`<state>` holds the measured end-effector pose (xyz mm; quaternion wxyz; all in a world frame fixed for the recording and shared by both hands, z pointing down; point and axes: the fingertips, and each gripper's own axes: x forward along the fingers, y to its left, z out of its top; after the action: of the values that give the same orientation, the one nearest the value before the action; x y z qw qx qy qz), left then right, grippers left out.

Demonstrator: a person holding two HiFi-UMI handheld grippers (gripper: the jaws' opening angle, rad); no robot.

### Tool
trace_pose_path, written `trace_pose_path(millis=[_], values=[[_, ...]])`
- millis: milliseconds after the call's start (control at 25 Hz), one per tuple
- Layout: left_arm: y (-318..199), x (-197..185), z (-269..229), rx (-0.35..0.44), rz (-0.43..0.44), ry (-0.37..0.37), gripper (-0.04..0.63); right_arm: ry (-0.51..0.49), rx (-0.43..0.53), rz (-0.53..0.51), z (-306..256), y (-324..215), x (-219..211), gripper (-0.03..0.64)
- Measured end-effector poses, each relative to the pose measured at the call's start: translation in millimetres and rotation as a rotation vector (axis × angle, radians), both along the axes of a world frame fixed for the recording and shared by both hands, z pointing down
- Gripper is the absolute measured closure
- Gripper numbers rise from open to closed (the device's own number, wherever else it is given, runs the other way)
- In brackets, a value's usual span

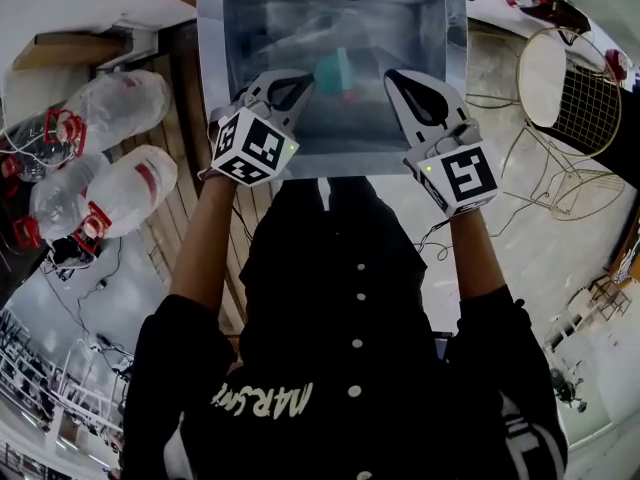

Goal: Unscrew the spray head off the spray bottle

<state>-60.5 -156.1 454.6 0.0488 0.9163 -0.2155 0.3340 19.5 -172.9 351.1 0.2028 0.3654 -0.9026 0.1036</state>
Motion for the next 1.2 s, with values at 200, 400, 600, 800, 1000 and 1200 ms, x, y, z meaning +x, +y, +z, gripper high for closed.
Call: trace_pose_path(millis=[200, 400, 600, 800, 1000, 1200], values=[[7.8, 8.8, 41.8, -0.066, 0.074, -0.081, 0.515, -0.035, -0.044, -0.004, 23.6, -6.5, -4.4, 0.604], [8.7, 20.4, 70.5, -0.102, 0.155, -0.142, 0.318, -0.048, -0.052, -0.018, 36.4, -15.0, -6.9, 0.604], [0.8, 32.0, 105.4, -0.13, 0.18, -0.173, 0.225, -0.09, -0.077, -0.008, 44.8, -21.9, -12.1, 0.604], [-3.7, 50.4, 123.0, -0.119, 0.187, -0.097, 0.216, -0.112, -0.109, -0.008, 51.7, -26.1, -15.4, 0.604], [-8.5, 57.2, 132.6, -0.095, 0.179, -0.048, 0.218, -0.122, -0.133, -0.013, 58.3, -26.2, -19.3, 0.604], [-12.9, 59.3, 132.6, -0.06, 0.159, -0.027, 0.218, -0.137, -0.175, 0.013, 60.4, -26.9, -22.5, 0.603]])
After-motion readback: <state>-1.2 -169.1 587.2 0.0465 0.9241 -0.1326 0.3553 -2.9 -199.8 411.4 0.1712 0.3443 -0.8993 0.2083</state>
